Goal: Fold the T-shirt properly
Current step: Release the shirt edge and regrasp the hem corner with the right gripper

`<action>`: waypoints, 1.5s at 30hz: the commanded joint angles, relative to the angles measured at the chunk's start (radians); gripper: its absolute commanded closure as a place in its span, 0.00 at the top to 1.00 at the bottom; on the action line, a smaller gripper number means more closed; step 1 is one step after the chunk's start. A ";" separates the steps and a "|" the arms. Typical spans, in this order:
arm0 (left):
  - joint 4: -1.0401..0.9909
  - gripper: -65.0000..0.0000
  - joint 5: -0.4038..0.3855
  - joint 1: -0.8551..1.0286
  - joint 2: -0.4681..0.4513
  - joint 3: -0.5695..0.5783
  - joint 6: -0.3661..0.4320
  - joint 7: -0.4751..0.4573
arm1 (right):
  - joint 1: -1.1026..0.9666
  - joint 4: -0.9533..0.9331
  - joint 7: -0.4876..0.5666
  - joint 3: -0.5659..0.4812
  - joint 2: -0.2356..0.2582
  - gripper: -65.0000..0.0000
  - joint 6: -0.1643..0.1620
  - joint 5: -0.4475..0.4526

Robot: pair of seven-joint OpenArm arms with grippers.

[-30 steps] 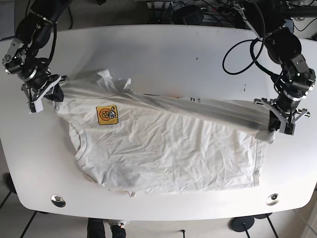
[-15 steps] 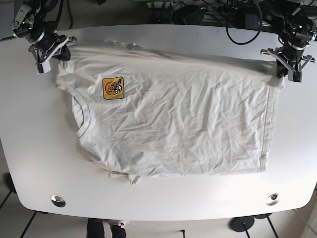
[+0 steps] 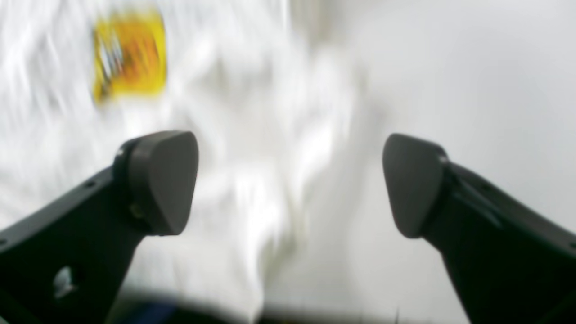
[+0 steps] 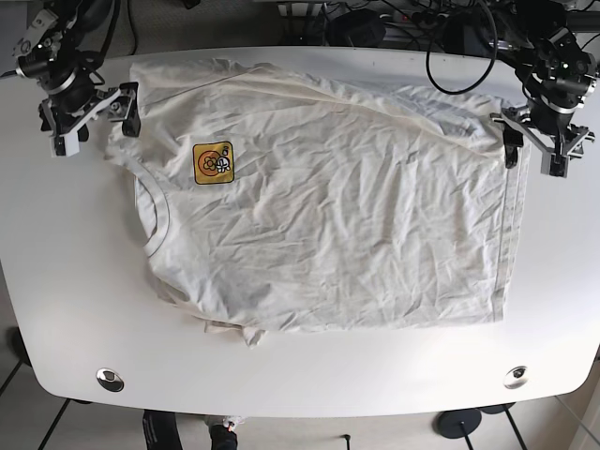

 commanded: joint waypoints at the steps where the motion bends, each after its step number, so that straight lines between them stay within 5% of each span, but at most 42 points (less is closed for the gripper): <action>1: 0.017 0.54 -0.005 -0.059 -0.014 -0.001 0.005 -0.018 | 0.083 -0.023 0.021 0.000 0.015 0.97 -0.004 0.015; 7: -0.030 0.49 0.001 -0.211 -0.015 -0.001 0.005 -0.018 | 0.393 -0.324 0.053 -0.159 0.119 0.97 -0.009 -0.037; 11: -0.099 0.49 0.110 -0.272 -0.034 0.034 0.005 -0.018 | 0.635 -0.665 0.245 -0.284 0.139 0.97 0.000 -0.215; 14: -0.102 0.49 0.170 -0.275 -0.032 0.065 0.005 -0.018 | 0.788 -0.950 0.386 -0.317 0.167 0.97 0.014 -0.254; 22: -0.105 0.49 0.175 -0.238 -0.029 0.060 0.005 -0.018 | 1.002 -1.501 0.802 -0.322 0.194 0.97 0.020 -0.428; 28: -0.106 0.49 0.175 -0.234 -0.028 0.058 0.005 -0.018 | 0.954 -1.525 0.853 -0.320 0.147 0.94 0.020 -0.499; 37: -0.108 0.49 0.176 -0.234 -0.034 0.058 0.005 -0.018 | 0.781 -1.274 0.794 -0.320 0.081 0.11 0.025 -0.491; 45: -0.255 0.51 0.173 -0.330 -0.051 0.008 0.005 -0.020 | 0.549 -0.827 0.606 -0.323 0.028 0.07 0.030 -0.491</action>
